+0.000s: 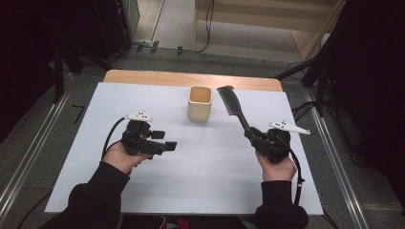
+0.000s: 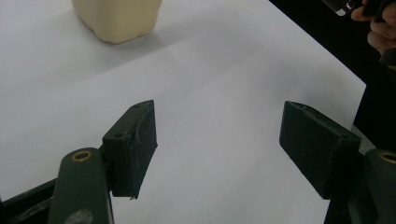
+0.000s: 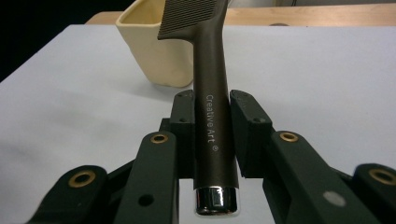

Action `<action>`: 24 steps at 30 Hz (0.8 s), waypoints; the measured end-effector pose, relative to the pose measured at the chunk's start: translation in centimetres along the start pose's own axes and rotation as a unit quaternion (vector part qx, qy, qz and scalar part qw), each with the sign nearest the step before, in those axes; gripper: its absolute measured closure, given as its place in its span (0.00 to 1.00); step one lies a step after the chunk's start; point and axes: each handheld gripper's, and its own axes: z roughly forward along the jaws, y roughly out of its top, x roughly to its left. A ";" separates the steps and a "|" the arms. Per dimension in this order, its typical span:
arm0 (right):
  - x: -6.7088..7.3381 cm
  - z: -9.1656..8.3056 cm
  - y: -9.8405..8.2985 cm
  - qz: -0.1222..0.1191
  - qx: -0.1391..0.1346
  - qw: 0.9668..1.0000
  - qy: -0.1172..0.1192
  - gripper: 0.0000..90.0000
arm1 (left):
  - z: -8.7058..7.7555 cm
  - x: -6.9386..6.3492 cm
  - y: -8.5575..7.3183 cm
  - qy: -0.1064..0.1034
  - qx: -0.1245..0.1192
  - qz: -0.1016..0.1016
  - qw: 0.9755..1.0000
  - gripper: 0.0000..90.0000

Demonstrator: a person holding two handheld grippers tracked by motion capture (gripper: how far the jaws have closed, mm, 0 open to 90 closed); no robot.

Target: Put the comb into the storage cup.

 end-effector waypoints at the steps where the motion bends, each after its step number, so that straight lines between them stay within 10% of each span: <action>1: 0.0 0.0 0.0 0.000 0.000 1.000 0.000 0.78 | 0.1 -0.1 0.1 0.001 0.000 0.001 1.000 0.31; 24: 2.6 1.8 -3.3 -0.001 -0.045 0.999 -0.025 0.78 | 2.3 -1.5 3.1 0.001 -0.016 0.015 1.000 0.32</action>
